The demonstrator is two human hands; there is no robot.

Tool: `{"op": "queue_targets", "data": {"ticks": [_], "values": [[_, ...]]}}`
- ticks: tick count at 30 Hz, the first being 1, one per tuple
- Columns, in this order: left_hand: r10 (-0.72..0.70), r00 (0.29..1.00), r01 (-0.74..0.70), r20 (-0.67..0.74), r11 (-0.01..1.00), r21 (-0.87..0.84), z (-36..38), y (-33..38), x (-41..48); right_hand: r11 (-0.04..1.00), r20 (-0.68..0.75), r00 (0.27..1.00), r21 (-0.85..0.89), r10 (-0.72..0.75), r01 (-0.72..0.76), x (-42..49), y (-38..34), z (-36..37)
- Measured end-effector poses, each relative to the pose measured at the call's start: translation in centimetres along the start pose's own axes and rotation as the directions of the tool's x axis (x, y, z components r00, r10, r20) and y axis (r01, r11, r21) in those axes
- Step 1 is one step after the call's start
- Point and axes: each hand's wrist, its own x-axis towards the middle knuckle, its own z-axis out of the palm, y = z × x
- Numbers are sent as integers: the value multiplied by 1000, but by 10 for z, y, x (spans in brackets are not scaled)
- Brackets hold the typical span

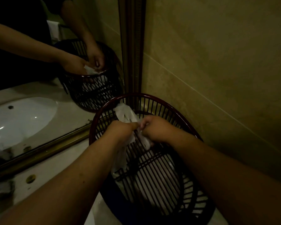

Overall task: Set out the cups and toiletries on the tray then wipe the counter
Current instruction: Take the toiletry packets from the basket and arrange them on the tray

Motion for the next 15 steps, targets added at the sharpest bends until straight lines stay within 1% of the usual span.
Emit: {"op": "queue_targets", "data": {"ticks": [1,2,3,5,7,9,11,13,15], "values": [[-9,1000,10,28,1000,-28,0,0,-3,992,5,1000,124,7,-8,-6,0,-4],[-15,999,16,30,999,-29,3,-1,0,978,29,1000,209,12,-18,-10,-1,-6],[-5,998,10,65,998,-67,4,-1,-5,961,52,999,276,4,-18,-14,-1,-8],[14,995,-1,103,992,-129,6,-2,-5,944,89,996,330,-12,-18,-19,1,-8],[35,992,-15,124,987,-159,6,-1,-8,933,119,993,358,-24,-20,-22,4,-10],[69,991,-54,117,990,-127,4,-4,-8,931,127,992,365,-19,-29,-22,7,-11],[96,993,-87,70,989,-120,1,-5,-6,951,96,995,307,2,-31,-21,10,-11],[117,991,-107,60,982,-152,-4,-5,-4,967,41,999,251,34,-43,-20,14,-11],[128,990,-114,61,976,-187,-7,-3,-6,965,12,998,252,68,-69,-20,18,-10]]}}
